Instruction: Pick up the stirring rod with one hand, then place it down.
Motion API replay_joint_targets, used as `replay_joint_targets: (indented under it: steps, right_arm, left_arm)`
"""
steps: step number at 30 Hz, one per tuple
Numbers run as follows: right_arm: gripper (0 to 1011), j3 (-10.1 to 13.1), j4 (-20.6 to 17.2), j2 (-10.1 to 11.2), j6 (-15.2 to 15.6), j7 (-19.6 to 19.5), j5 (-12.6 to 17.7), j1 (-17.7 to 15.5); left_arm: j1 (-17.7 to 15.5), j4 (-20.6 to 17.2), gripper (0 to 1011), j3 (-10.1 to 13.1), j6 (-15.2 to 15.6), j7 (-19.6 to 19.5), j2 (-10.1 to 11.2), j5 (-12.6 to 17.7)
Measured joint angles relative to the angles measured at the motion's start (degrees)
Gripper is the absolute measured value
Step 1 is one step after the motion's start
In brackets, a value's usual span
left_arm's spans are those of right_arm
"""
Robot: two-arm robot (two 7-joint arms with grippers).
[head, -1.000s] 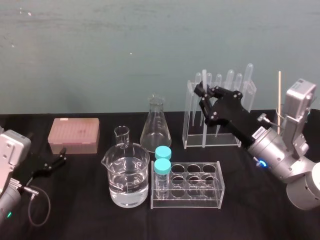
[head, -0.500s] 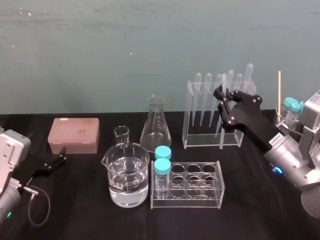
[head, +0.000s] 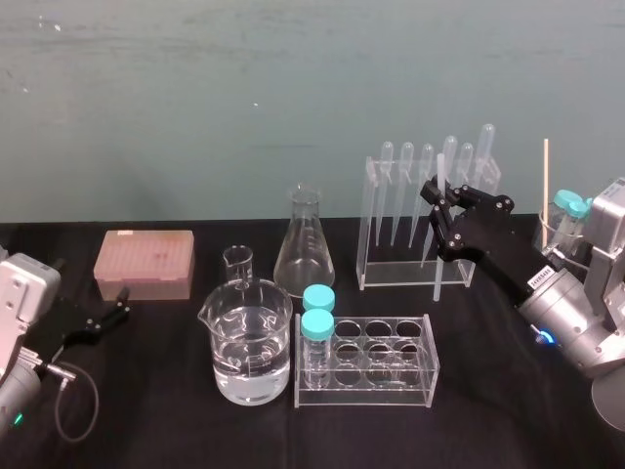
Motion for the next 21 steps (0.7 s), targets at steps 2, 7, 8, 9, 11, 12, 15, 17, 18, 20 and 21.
replay_joint_targets:
  steps: [2, 7, 8, 9, 11, 12, 15, 17, 18, 20, 21]
  right_arm:
    - [70, 0.0, 0.0, 0.0, -0.1, 0.0, 0.0, 0.0]
    - [70, -0.1, 0.0, 0.0, -0.1, 0.0, 0.0, 0.0]
    - [70, -0.1, 0.0, 0.0, -0.2, 0.0, 0.0, 0.0]
    - [70, -0.1, 0.0, 0.0, -0.2, 0.0, 0.0, 0.0]
    - [70, -0.1, 0.0, 0.0, -0.2, 0.0, 0.0, 0.0]
    - [70, -0.1, 0.0, 0.1, -0.2, 0.0, 0.0, 0.0]
    - [70, -0.1, 0.0, 0.1, -0.3, 0.0, 0.1, 0.0]
    - [70, -0.1, 0.0, 0.1, -0.3, 0.0, 0.1, 0.0]
    - [70, -0.1, 0.0, 0.1, -0.3, 0.0, 0.1, 0.0]
    - [70, -0.1, 0.0, 0.0, -0.3, 0.0, 0.1, 0.0]
    - [70, -0.1, 0.0, 0.1, -0.3, 0.0, 0.1, 0.0]
  left_arm:
    - [0.0, 0.0, 1000, 0.0, 0.0, 0.0, 0.0, 0.0]
    - [0.0, 0.0, 1000, 0.0, 0.0, 0.0, 0.0, 0.0]
    - [0.0, 0.0, 1000, 0.0, 0.0, 0.0, 0.0, 0.0]
    - [0.0, 0.0, 1000, 0.0, 0.0, 0.0, 0.0, 0.0]
    - [0.0, 0.0, 1000, 0.0, 0.0, 0.0, 0.0, 0.0]
    - [0.0, 0.0, 1000, 0.0, 0.0, 0.0, 0.0, 0.0]
    - [0.0, 0.0, 1000, 0.0, 0.0, 0.0, 0.0, 0.0]
    - [0.0, 0.0, 1000, 0.0, 0.0, 0.0, 0.0, 0.0]
    - [0.0, 0.0, 1000, 0.0, 0.0, 0.0, 0.0, 0.0]
    - [0.0, 0.0, 1000, 0.0, 0.0, 0.0, 0.0, 0.0]
    - [0.0, 0.0, 1000, 0.0, 0.0, 0.0, 0.0, 0.0]
